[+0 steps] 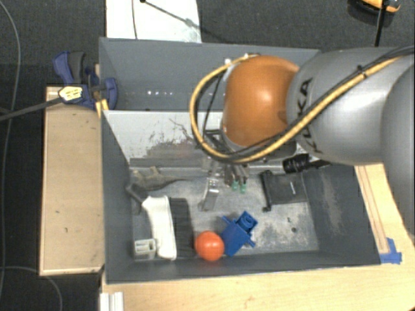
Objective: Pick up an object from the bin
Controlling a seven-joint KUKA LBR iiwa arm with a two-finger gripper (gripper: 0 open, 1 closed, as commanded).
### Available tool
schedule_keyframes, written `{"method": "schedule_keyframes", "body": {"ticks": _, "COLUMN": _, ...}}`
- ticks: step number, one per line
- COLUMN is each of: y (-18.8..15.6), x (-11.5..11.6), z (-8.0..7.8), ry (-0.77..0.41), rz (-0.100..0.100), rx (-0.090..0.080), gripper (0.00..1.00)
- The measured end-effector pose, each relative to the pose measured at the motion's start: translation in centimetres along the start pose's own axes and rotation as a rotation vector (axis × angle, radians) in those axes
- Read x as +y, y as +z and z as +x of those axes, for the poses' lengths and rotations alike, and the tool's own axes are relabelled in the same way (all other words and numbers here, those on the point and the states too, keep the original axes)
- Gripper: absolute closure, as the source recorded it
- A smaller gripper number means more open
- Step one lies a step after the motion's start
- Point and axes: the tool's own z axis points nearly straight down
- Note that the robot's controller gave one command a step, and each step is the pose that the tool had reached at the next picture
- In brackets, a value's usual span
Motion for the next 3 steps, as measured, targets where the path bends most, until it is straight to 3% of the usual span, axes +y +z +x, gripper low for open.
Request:
{"method": "schedule_keyframes", "body": {"ticks": 1, "y": 3.1, "x": -3.0, "z": 1.6, "ry": -0.011, "rz": -0.002, "rx": -0.005, "gripper": 0.0}}
{"method": "schedule_keyframes", "body": {"ticks": 2, "y": 4.6, "x": -5.6, "z": 1.4, "ry": -0.093, "rz": 0.001, "rx": 0.004, "gripper": 0.0}}
{"method": "schedule_keyframes", "body": {"ticks": 3, "y": 5.6, "x": -6.5, "z": 2.1, "ry": -0.195, "rz": -0.002, "rx": -0.006, "gripper": 0.0}}
